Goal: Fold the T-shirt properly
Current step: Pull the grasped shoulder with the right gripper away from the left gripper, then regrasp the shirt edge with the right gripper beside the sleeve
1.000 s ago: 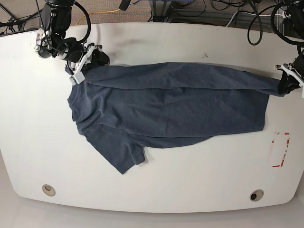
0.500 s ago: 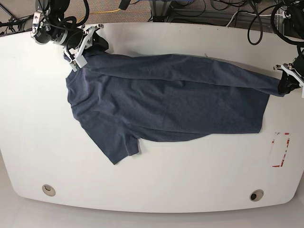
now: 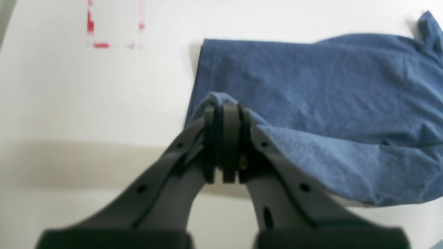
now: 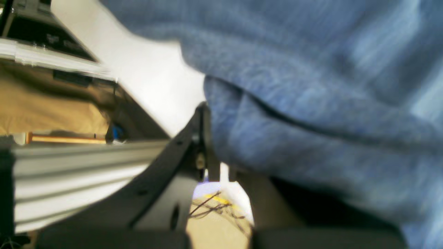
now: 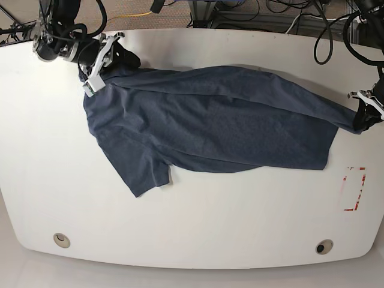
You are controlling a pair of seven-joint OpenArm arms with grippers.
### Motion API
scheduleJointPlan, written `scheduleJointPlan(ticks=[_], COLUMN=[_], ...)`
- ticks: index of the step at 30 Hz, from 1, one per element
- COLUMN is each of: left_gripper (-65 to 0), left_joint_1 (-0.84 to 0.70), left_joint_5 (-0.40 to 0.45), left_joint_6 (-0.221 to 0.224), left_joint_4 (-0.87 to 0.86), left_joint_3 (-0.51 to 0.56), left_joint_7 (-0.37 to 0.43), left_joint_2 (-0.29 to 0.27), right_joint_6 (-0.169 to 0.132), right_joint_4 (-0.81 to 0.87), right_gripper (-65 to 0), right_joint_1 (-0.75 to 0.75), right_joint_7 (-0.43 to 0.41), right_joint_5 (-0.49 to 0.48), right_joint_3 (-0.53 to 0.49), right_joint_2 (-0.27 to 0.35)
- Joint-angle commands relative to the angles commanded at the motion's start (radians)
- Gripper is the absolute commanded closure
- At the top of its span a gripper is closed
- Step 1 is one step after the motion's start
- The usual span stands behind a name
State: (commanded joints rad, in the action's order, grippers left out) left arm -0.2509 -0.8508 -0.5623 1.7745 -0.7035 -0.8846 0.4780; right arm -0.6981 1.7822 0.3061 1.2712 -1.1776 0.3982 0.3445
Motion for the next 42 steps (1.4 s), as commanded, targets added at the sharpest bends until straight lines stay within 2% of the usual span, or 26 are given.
scheduleJointPlan(ticks=[5, 12, 16, 21, 22, 24, 27, 30, 35, 40, 42], left_gripper=[0.0, 0.0, 0.0, 0.0, 0.0, 0.0, 0.0, 0.0, 0.0, 0.0, 0.0], left_joint_1=[0.018, 0.020, 0.020, 0.020, 0.020, 0.020, 0.020, 0.020, 0.020, 0.020, 0.020], left_joint_5=[0.002, -0.002, -0.002, -0.003, -0.003, -0.002, -0.002, 0.000, 0.000, 0.000, 0.000], left_joint_6=[0.002, 0.021, 0.021, 0.021, 0.021, 0.021, 0.021, 0.021, 0.021, 0.021, 0.021], left_joint_4=[-0.002, 0.011, 0.012, 0.012, 0.012, 0.012, 0.012, 0.012, 0.011, 0.009, 0.009], left_joint_3=[0.002, -0.003, -0.005, -0.005, -0.005, -0.005, -0.005, -0.005, -0.003, 0.003, 0.002], left_joint_7=[-0.003, -0.071, -0.071, -0.071, -0.071, -0.071, -0.071, -0.071, -0.071, -0.071, -0.071], left_joint_2=[0.000, -0.003, -0.006, -0.006, -0.006, -0.006, -0.006, -0.006, -0.006, -0.006, -0.006], right_joint_6=[0.000, 0.000, 0.000, 0.000, 0.000, 0.000, 0.000, 0.000, 0.000, 0.000, 0.000], right_joint_4=[-0.206, -0.397, -0.416, -0.410, -0.396, -0.361, -0.308, -0.247, -0.216, -0.218, -0.221], right_gripper=[0.0, 0.0, 0.0, -0.6, -2.4, -11.6, -33.6, -46.8, -47.2, -47.2, -47.2], right_joint_1=[-0.199, -0.430, -0.479, -0.451, -0.439, -0.414, -0.373, -0.302, -0.222, -0.204, -0.207], right_joint_7=[-0.002, -0.002, 0.000, 0.002, 0.002, -0.005, -0.005, -0.003, 0.000, 0.000, -0.005], right_joint_5=[0.002, 0.002, 0.002, -0.002, -0.003, -0.002, -0.002, -0.002, -0.002, -0.002, 0.000], right_joint_3=[-0.075, -0.181, -0.232, -0.233, -0.230, -0.229, -0.201, -0.126, -0.043, -0.037, -0.040], right_joint_2=[0.037, 0.066, 0.074, 0.095, 0.101, 0.112, 0.132, 0.133, 0.133, 0.126, 0.104])
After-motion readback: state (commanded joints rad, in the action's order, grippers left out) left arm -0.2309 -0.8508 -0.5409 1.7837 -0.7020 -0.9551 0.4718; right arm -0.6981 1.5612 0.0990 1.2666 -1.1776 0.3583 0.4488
